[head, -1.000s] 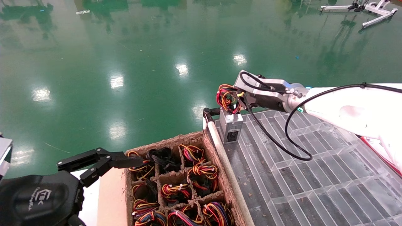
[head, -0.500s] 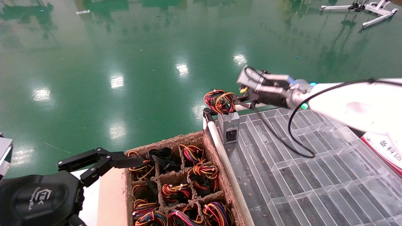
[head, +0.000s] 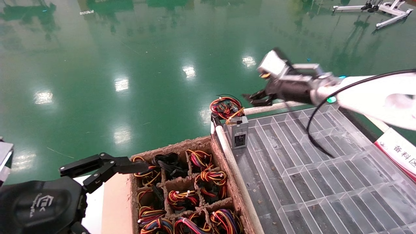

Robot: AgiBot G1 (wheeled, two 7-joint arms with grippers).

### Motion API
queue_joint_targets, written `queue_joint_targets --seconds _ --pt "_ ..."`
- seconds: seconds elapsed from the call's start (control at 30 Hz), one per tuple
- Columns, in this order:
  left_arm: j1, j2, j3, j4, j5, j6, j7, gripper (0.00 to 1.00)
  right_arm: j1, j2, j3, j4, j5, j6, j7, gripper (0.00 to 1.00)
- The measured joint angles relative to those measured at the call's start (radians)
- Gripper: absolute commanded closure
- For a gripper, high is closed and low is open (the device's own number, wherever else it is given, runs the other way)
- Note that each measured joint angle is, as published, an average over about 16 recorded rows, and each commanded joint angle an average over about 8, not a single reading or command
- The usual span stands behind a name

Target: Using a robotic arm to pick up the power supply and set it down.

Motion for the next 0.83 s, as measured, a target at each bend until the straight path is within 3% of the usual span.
queue_joint_targets --seconds 0.6,0.83 --pt "0.000 0.000 0.000 0.000 0.000 0.000 0.000 0.00 -0.242 0.189 0.089 0.379 0.188 -0.180 0.207 0.00" --pt "0.000 0.000 0.000 0.000 0.000 0.000 0.000 0.00 -0.292 0.228 0.108 0.457 0.226 -0.217 0.250 0.00"
